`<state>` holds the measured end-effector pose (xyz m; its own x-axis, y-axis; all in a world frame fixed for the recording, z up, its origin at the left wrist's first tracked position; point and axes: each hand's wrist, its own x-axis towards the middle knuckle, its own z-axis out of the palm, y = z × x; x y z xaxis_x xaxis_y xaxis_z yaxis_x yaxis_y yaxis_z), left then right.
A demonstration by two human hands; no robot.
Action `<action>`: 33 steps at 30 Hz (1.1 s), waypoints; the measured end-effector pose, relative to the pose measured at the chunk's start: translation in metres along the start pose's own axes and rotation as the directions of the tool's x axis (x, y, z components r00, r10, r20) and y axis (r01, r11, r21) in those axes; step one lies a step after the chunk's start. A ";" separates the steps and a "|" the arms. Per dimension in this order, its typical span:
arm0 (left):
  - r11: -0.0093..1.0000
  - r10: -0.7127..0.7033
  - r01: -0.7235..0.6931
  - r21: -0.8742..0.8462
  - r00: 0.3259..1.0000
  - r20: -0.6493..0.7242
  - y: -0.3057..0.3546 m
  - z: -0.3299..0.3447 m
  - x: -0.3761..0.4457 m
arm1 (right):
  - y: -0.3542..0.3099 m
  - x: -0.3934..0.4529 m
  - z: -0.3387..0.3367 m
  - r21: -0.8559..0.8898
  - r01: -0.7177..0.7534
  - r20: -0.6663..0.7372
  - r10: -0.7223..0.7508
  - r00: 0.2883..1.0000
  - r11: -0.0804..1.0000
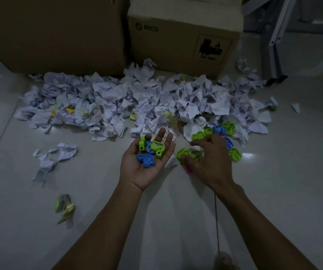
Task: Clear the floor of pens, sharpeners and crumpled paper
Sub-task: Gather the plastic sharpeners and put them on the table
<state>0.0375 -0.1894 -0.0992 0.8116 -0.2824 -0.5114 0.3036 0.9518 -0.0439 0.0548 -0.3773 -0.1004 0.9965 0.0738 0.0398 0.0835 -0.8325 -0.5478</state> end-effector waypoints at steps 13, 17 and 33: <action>1.000 0.028 -0.028 0.001 0.999 -0.030 -0.002 0.007 0.011 | -0.009 0.007 0.001 0.202 0.011 -0.042 -0.003 0.999 0.979; 0.997 0.047 -0.046 0.059 0.999 -0.019 -0.004 0.014 0.015 | -0.032 0.010 -0.017 0.369 0.121 -0.102 -0.090 0.991 0.922; 0.989 -0.062 0.060 0.137 0.998 0.014 -0.020 0.029 0.033 | -0.031 0.019 -0.011 0.330 0.209 -0.150 -0.168 0.974 0.921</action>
<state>0.0732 -0.2214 -0.0904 0.7980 -0.3427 -0.4958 0.4172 0.9078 0.0440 0.0709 -0.3560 -0.0735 0.9579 0.1291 0.2563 0.2832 -0.5700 -0.7713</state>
